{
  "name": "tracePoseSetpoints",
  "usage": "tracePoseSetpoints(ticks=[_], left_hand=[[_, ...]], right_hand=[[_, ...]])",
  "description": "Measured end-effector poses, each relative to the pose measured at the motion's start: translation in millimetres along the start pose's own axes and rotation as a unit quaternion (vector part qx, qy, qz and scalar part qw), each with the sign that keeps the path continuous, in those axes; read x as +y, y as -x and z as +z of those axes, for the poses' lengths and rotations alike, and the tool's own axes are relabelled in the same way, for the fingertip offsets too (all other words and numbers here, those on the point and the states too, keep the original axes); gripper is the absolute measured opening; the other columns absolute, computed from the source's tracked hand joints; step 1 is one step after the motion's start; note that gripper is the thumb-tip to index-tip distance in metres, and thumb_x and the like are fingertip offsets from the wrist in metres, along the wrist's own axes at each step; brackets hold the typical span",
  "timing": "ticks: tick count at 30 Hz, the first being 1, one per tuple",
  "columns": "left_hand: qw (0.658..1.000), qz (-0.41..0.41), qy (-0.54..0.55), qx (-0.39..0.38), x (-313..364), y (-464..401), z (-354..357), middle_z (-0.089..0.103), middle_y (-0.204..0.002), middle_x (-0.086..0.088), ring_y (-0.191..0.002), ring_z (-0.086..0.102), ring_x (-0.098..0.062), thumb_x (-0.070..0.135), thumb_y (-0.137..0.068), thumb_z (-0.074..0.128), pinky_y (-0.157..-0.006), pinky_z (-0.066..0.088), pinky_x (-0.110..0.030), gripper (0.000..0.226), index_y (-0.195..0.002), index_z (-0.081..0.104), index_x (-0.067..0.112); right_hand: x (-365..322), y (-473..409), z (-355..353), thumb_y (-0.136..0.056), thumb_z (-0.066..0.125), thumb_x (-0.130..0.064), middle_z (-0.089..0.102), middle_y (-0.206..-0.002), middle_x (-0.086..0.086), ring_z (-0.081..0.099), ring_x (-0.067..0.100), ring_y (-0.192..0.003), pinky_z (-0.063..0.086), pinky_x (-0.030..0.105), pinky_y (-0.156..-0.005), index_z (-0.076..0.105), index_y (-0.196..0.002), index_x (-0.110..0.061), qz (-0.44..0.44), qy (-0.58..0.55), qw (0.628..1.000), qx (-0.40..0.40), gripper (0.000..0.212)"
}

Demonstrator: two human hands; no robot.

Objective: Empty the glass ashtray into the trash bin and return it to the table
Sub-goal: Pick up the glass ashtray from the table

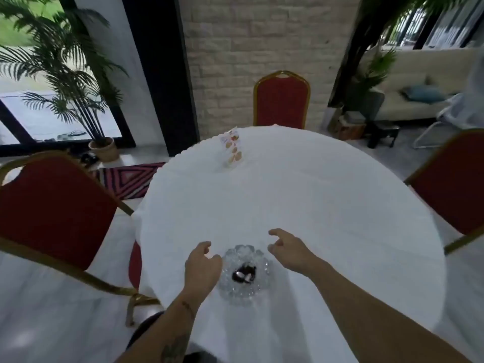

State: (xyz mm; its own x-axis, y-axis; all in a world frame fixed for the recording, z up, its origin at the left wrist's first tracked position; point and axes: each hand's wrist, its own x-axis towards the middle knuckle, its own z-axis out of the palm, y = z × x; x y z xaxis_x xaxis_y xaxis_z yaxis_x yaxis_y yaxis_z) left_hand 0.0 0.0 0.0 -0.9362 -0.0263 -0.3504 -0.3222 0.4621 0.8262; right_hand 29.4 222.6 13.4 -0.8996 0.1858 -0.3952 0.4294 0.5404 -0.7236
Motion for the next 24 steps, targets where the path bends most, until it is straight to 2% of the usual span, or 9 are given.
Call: tracePoseSetpoints(ticks=[4, 6, 9, 13, 16, 17, 19, 21, 24], left_hand=[[0.999, -0.009, -0.014, -0.041, -10, -2, 16, 0.047, -0.148, -0.006, -0.129, 0.050, -0.027, 0.015, -0.090, 0.056, -0.108, 0.044, -0.043, 0.053, -0.143, 0.046, 0.020], [0.998, 0.000, -0.040, -0.049, -14, 0, 23, 0.046, -0.149, -0.004, -0.132, 0.048, -0.024, 0.011, -0.089, 0.055, -0.111, 0.041, -0.039, 0.057, -0.144, 0.045, 0.020], [0.994, 0.049, -0.080, -0.055, -11, 7, 28, 0.051, -0.134, 0.003, -0.118, 0.048, -0.012, 0.004, -0.088, 0.052, -0.096, 0.034, -0.022, 0.054, -0.141, 0.048, 0.015], [0.991, 0.062, -0.105, -0.057, -6, 7, 33, 0.047, -0.111, 0.011, -0.109, 0.049, -0.013, -0.003, -0.087, 0.049, -0.087, 0.029, -0.017, 0.048, -0.132, 0.055, 0.011], [0.993, 0.040, -0.092, -0.055, -3, 6, 31, 0.058, -0.119, 0.003, -0.121, 0.053, -0.023, -0.002, -0.082, 0.050, -0.089, 0.034, -0.022, 0.054, -0.133, 0.056, 0.015], [0.993, 0.041, -0.093, -0.055, -2, 7, 30, 0.059, -0.122, 0.001, -0.120, 0.054, -0.023, 0.002, -0.080, 0.050, -0.089, 0.035, -0.023, 0.055, -0.132, 0.057, 0.018], [0.993, 0.047, -0.094, -0.053, 1, 10, 27, 0.059, -0.115, 0.003, -0.113, 0.056, -0.023, 0.014, -0.070, 0.047, -0.087, 0.036, -0.024, 0.059, -0.128, 0.059, 0.020], [0.994, 0.055, -0.091, -0.037, 3, 12, 22, 0.058, -0.113, 0.007, -0.107, 0.055, -0.018, 0.020, -0.062, 0.043, -0.087, 0.038, -0.025, 0.069, -0.129, 0.059, 0.022], [0.993, 0.080, -0.084, -0.021, 3, 16, 11, 0.058, -0.115, 0.010, -0.105, 0.053, -0.011, 0.025, -0.063, 0.045, -0.088, 0.039, -0.025, 0.069, -0.131, 0.058, 0.024]], right_hand=[[9, -9, 25, -0.093, 0.052, -0.020, 0.068, -0.104, 0.014, 0.062, 0.019, -0.082, 0.051, 0.030, -0.074, 0.045, -0.141, -0.024, 0.007, 0.030, 0.999, -0.042, 0.050], [13, -13, 36, -0.090, 0.051, -0.020, 0.068, -0.107, 0.012, 0.064, 0.023, -0.089, 0.052, 0.034, -0.080, 0.044, -0.141, -0.024, 0.004, 0.048, 0.997, -0.054, 0.052], [13, -17, 46, -0.092, 0.051, -0.022, 0.064, -0.126, 0.012, 0.061, 0.030, -0.110, 0.047, 0.033, -0.087, 0.043, -0.140, -0.019, -0.026, 0.082, 0.994, -0.060, 0.049], [14, -19, 51, -0.089, 0.055, -0.027, 0.063, -0.127, 0.010, 0.059, 0.032, -0.112, 0.044, 0.033, -0.084, 0.041, -0.139, -0.022, -0.032, 0.100, 0.993, -0.061, 0.052], [14, -23, 54, -0.083, 0.056, -0.025, 0.066, -0.118, 0.009, 0.062, 0.032, -0.102, 0.048, 0.036, -0.081, 0.040, -0.136, -0.027, -0.030, 0.118, 0.991, -0.060, 0.056], [15, -24, 55, -0.081, 0.055, -0.022, 0.066, -0.114, 0.009, 0.063, 0.032, -0.099, 0.049, 0.037, -0.080, 0.040, -0.135, -0.029, -0.032, 0.116, 0.991, -0.059, 0.056], [14, -24, 57, -0.078, 0.050, -0.019, 0.064, -0.111, 0.007, 0.062, 0.030, -0.094, 0.051, 0.039, -0.079, 0.039, -0.133, -0.032, -0.035, 0.092, 0.994, -0.051, 0.058], [12, -21, 59, -0.079, 0.045, -0.013, 0.062, -0.099, 0.005, 0.061, 0.024, -0.079, 0.050, 0.035, -0.070, 0.039, -0.134, -0.032, -0.044, 0.062, 0.996, -0.046, 0.058], [4, -12, 60, -0.085, 0.041, -0.003, 0.056, -0.076, -0.003, 0.051, 0.010, -0.055, 0.042, 0.026, -0.053, 0.041, -0.135, -0.029, -0.062, 0.005, 0.997, -0.038, 0.057]])
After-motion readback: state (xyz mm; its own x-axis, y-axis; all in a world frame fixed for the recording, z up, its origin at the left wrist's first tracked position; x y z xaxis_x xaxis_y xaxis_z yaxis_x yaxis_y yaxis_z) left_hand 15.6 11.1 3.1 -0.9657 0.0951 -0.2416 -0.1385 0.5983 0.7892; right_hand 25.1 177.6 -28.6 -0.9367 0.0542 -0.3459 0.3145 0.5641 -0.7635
